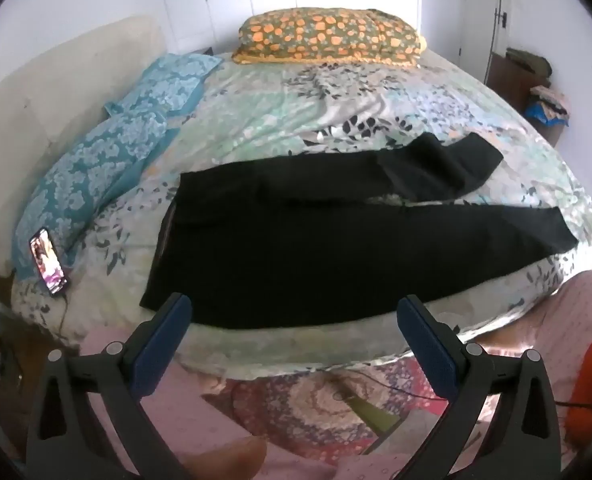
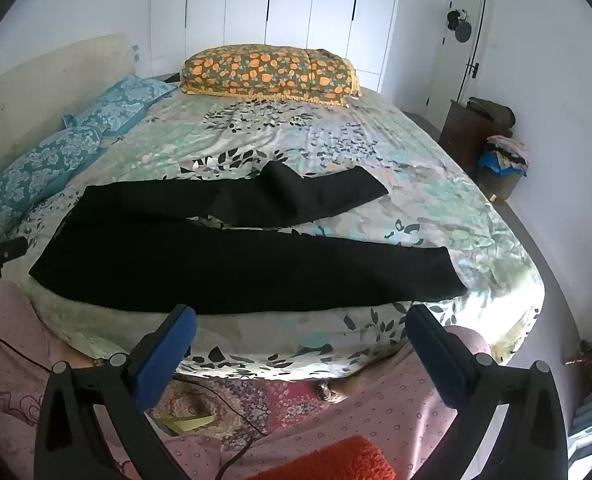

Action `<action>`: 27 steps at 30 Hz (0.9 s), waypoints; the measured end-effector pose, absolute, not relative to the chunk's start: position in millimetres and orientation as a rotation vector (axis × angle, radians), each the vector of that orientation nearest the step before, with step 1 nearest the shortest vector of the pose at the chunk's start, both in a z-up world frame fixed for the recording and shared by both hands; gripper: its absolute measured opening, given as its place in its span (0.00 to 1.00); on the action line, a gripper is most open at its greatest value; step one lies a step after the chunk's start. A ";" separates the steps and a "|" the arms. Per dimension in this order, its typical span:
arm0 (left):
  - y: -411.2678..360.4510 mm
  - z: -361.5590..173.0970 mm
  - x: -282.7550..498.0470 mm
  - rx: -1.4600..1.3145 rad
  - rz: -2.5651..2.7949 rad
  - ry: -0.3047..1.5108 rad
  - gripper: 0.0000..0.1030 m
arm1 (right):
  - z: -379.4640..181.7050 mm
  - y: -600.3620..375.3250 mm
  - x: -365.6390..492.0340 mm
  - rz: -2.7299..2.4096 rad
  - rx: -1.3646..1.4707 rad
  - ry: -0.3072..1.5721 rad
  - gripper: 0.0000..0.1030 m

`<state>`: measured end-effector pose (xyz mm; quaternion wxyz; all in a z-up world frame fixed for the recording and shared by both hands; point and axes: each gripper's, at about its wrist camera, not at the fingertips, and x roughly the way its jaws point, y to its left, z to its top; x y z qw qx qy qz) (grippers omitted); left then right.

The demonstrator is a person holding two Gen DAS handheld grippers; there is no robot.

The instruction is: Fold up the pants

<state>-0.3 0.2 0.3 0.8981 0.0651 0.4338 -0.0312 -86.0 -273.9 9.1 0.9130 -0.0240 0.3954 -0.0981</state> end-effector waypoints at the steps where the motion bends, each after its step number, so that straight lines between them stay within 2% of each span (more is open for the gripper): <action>1: 0.5 0.8 -1.0 0.135 -0.064 0.896 1.00 | 8.5 -273.6 -85.8 -0.202 -0.045 0.819 1.00; 9: -3.4 -10.1 0.7 0.183 -0.048 0.963 1.00 | 9.5 -271.0 -90.6 -0.173 -0.042 0.817 1.00; 27: -10.7 -13.2 -2.5 0.232 -0.019 0.980 1.00 | -3.5 -266.7 -85.9 -0.137 -0.021 0.872 1.00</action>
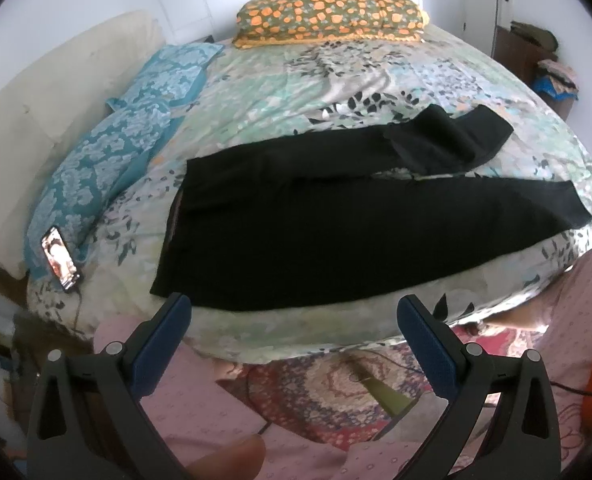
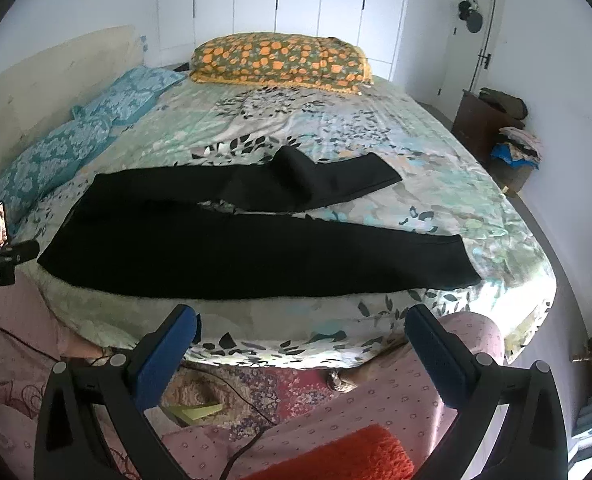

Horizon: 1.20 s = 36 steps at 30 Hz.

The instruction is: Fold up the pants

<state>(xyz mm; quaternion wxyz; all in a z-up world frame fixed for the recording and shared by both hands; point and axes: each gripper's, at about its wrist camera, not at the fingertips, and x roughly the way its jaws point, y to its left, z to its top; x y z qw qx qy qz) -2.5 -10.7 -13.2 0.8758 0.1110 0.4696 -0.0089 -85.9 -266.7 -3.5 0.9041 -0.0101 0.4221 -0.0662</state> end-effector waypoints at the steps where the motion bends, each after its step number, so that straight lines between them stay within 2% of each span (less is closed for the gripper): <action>1: -11.5 -13.8 -2.9 0.238 -0.015 0.982 1.00 | -4.4 -266.6 -85.7 -0.135 -0.021 0.874 1.00; 36: -8.5 -17.6 -2.2 0.222 -0.029 1.013 1.00 | -2.2 -267.0 -80.5 -0.175 -0.025 0.852 1.00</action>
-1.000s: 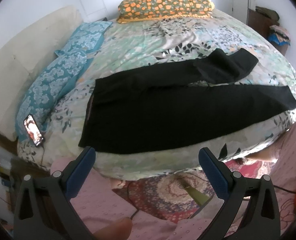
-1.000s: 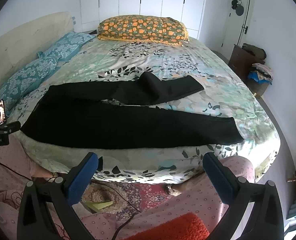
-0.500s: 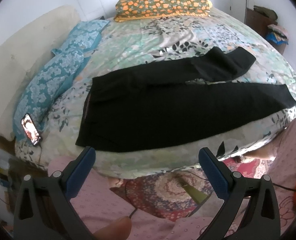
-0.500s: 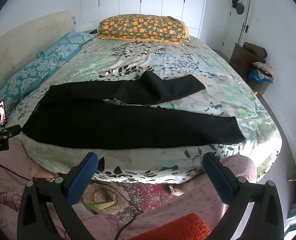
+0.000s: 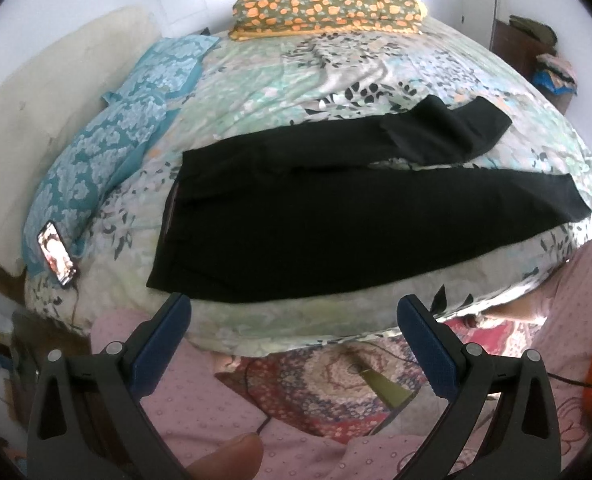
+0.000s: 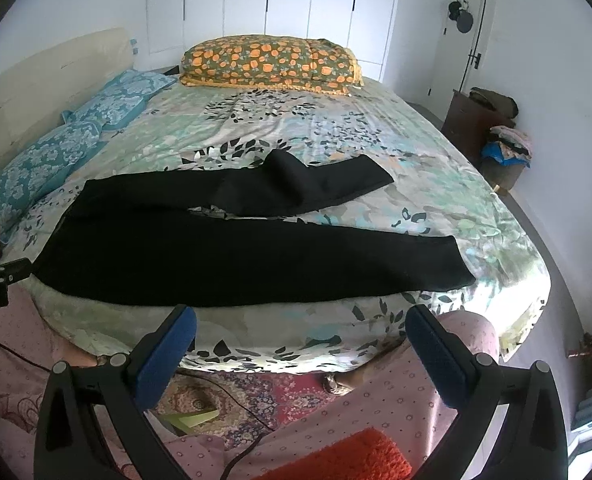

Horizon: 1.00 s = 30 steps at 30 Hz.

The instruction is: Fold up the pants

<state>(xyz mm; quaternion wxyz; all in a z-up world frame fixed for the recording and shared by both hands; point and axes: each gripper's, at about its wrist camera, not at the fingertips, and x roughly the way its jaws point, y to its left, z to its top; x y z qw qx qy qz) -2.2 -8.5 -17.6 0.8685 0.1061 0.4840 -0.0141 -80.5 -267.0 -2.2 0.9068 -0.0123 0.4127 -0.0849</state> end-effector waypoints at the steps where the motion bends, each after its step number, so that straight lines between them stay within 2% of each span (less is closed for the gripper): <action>1: -7.4 -17.5 -2.6 0.217 -0.028 1.013 1.00 | -2.1 -264.9 -80.3 -0.167 -0.034 0.852 1.00; 19: -1.2 -20.6 1.1 0.194 -0.016 1.029 1.00 | -2.0 -251.7 -72.5 -0.094 -0.057 0.844 1.00; 30: 21.1 -13.4 1.2 0.027 -0.063 1.012 1.00 | 5.6 -232.8 -71.0 0.002 -0.062 0.789 1.00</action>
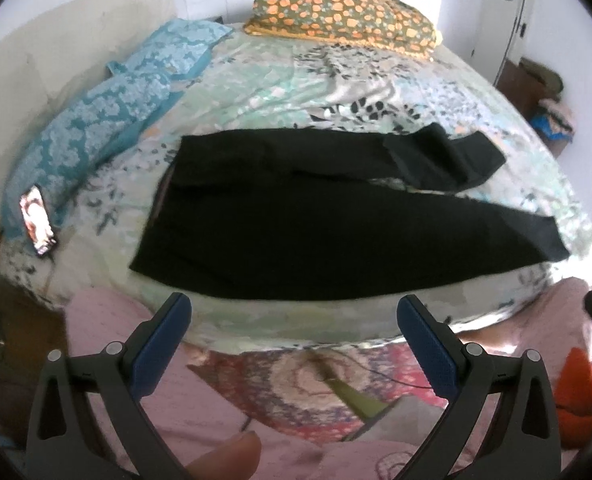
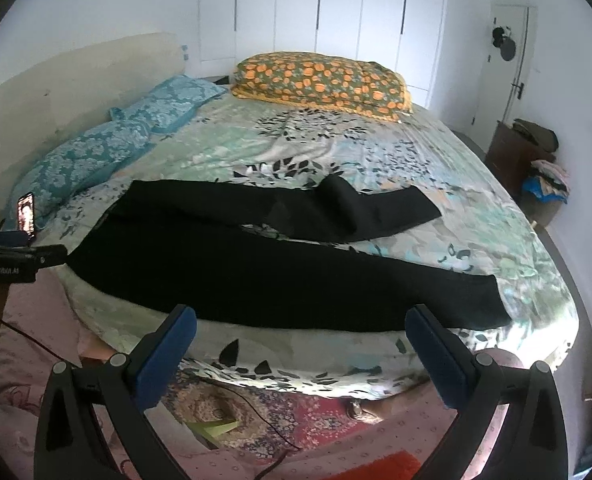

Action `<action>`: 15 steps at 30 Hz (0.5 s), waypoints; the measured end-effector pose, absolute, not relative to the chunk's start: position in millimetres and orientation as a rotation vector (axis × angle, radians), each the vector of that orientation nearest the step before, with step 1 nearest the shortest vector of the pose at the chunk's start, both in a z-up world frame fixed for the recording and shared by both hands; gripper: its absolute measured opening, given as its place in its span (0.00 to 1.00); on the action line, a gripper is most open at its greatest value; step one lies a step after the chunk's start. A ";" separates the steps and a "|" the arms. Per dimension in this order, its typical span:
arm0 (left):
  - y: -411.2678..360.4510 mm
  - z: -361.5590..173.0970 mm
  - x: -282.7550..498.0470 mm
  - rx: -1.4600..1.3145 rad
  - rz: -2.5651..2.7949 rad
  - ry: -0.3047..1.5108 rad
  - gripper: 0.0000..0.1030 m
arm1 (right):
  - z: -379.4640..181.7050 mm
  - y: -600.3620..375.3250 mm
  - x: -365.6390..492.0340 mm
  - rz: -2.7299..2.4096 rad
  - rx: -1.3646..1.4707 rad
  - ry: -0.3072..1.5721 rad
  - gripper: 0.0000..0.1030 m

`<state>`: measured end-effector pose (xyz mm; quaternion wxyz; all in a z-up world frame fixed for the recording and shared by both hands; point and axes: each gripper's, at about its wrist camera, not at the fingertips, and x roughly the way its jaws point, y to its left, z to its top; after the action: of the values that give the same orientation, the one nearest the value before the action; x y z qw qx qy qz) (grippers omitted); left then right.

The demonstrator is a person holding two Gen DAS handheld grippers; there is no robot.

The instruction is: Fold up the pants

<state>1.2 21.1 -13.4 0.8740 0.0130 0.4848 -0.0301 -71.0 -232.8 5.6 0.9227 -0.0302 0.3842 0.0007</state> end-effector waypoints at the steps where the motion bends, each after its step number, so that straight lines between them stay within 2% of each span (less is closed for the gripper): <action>1: 20.6 -13.8 1.2 0.022 -0.071 1.014 1.00 | 5.4 -232.4 -70.8 0.002 -0.063 0.791 1.00; 15: 17.8 -11.6 -3.2 0.019 -0.118 0.995 1.00 | 7.4 -228.3 -70.3 0.026 -0.079 0.791 1.00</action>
<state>-3.2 17.8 -11.6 0.8771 0.0089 0.4769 -0.0565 -70.3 -228.3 7.4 0.9220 -0.0382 0.3851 0.0128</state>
